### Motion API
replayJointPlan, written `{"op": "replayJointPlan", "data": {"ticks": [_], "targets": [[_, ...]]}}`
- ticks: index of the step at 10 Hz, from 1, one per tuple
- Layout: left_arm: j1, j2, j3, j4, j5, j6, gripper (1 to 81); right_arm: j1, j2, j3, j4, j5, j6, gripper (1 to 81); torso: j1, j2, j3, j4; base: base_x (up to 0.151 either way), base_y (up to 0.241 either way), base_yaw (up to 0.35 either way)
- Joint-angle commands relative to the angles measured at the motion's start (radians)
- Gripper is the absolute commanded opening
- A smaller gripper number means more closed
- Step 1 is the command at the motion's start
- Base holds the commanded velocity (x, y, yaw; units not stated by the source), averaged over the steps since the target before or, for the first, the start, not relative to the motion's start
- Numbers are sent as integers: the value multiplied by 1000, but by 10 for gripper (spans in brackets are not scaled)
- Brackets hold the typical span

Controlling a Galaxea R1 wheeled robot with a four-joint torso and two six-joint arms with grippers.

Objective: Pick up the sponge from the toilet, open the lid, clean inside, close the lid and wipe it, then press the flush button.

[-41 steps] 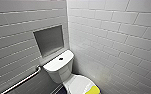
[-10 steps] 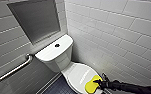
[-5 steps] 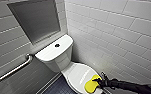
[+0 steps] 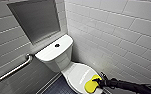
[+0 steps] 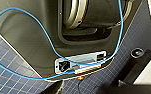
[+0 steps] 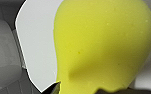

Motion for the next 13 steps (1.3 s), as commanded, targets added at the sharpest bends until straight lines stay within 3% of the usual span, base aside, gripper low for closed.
{"op": "replayJointPlan", "data": {"ticks": [1,5,13], "targets": [[41,3,9,-2,79,-5,811,127,2,-7,-21,-51,-1,811,0,0,0,0,0,0,0],[43,0,9,-2,79,-6,811,126,19,-36,-84,-33,-10,811,0,0,0,0,0,0,0],[49,-6,9,-2,79,-8,811,121,83,-125,-87,68,-11,811,0,0,0,0,0,0,0]]}}
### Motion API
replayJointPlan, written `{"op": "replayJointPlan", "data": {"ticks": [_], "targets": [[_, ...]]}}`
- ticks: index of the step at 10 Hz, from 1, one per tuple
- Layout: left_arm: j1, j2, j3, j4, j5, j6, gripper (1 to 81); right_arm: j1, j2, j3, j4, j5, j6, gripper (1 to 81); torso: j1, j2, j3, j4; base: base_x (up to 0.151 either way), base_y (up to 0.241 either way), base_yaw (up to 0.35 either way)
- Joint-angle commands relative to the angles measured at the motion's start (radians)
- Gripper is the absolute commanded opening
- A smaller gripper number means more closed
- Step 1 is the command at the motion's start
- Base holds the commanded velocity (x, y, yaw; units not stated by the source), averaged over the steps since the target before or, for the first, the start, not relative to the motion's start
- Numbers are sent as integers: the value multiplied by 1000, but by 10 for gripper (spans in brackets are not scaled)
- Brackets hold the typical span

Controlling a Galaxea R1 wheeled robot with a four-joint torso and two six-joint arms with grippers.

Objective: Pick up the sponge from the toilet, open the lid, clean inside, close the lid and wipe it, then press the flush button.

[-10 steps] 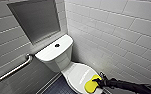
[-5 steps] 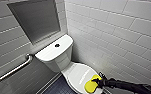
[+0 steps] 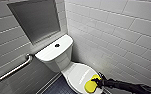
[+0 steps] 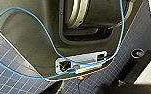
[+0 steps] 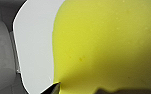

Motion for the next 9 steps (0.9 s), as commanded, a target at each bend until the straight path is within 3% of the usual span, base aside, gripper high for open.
{"op": "replayJointPlan", "data": {"ticks": [1,3,4,5,6,9], "targets": [[49,-1,9,-2,80,-1,811,128,7,-20,-11,23,-12,811,0,0,0,0,0,0,0],[50,-1,9,-2,80,-1,811,126,16,-39,-10,20,-12,811,0,0,0,0,0,0,0],[49,-2,9,-2,80,-1,811,128,16,-39,-11,21,-12,811,0,0,-74,0,0,0,0],[50,-2,9,-2,80,-1,811,131,18,-39,-10,21,-12,811,0,0,-72,0,0,0,0],[50,-2,9,-2,79,-1,811,132,18,-42,-11,21,-12,811,0,0,-28,0,0,0,0],[53,-4,9,-2,79,-1,811,137,39,-80,-45,17,-11,811,0,0,-53,0,0,0,0]]}}
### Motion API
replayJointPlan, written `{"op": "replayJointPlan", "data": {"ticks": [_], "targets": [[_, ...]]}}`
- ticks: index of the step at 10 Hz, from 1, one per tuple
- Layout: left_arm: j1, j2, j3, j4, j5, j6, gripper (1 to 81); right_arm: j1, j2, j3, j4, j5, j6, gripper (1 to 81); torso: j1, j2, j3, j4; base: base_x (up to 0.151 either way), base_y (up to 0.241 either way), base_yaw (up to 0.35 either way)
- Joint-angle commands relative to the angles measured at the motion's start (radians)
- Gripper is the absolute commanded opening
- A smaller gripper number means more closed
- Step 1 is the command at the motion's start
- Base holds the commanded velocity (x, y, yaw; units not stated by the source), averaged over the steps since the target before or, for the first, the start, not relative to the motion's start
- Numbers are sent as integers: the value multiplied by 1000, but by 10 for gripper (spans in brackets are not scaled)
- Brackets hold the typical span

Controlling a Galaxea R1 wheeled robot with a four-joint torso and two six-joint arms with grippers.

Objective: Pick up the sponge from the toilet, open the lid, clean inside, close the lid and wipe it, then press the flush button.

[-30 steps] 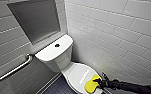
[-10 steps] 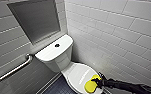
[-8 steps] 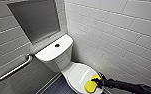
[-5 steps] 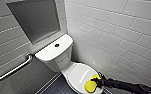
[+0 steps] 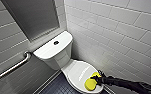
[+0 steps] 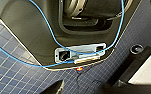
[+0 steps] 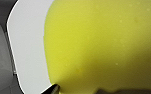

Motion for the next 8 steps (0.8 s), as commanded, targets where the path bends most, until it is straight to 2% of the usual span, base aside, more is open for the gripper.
{"op": "replayJointPlan", "data": {"ticks": [1,3,4,6,8], "targets": [[51,-1,9,-2,82,-1,811,106,43,-71,-78,34,-12,811,0,0,0,0,0,0,0],[52,-1,9,-2,82,-1,811,108,102,-149,-116,11,-12,811,0,0,0,0,0,0,0],[52,1,9,-2,82,-1,811,109,126,-195,-119,-26,-12,811,0,0,0,-1,0,0,0],[55,1,9,0,82,-1,811,99,162,-295,-119,-54,-8,811,-1,0,0,-1,0,0,0],[55,1,9,1,82,-1,811,79,163,-312,-110,-60,-1,811,-2,-1,0,-2,0,0,0]]}}
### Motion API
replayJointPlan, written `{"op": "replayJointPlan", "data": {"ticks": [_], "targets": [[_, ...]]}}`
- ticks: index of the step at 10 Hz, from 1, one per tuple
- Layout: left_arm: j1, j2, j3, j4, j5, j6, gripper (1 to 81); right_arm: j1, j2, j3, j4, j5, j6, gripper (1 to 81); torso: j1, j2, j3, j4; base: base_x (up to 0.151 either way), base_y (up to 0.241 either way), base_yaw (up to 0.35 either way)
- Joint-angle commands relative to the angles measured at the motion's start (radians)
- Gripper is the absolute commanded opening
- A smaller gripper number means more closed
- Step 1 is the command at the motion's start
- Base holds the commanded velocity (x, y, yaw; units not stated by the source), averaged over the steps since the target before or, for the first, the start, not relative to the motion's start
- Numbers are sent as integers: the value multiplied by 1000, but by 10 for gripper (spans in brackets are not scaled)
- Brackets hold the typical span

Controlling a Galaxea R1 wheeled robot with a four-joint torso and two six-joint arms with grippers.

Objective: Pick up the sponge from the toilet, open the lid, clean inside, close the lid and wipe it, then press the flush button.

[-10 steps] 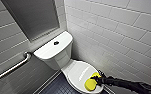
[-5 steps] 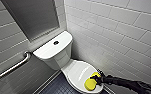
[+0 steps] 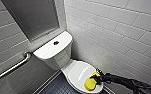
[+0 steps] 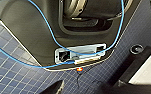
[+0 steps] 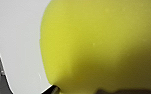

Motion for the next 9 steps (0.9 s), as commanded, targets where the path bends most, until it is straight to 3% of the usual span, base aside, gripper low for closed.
{"op": "replayJointPlan", "data": {"ticks": [1,5,6,8,9], "targets": [[55,2,10,1,82,-1,811,37,29,-50,-78,126,-26,811,0,0,0,0,0,0,0],[55,4,12,3,82,-1,811,36,1,14,-73,124,-26,811,0,-1,1,0,0,0,0],[55,4,13,3,82,-1,811,39,-13,37,-72,124,-26,10,0,-1,1,0,0,0,0],[55,5,13,4,82,-1,811,55,-77,149,-70,124,-25,10,0,-1,1,0,0,0,0],[55,8,13,6,82,-1,811,77,-155,274,-70,130,-25,10,0,-1,1,0,0,0,0]]}}
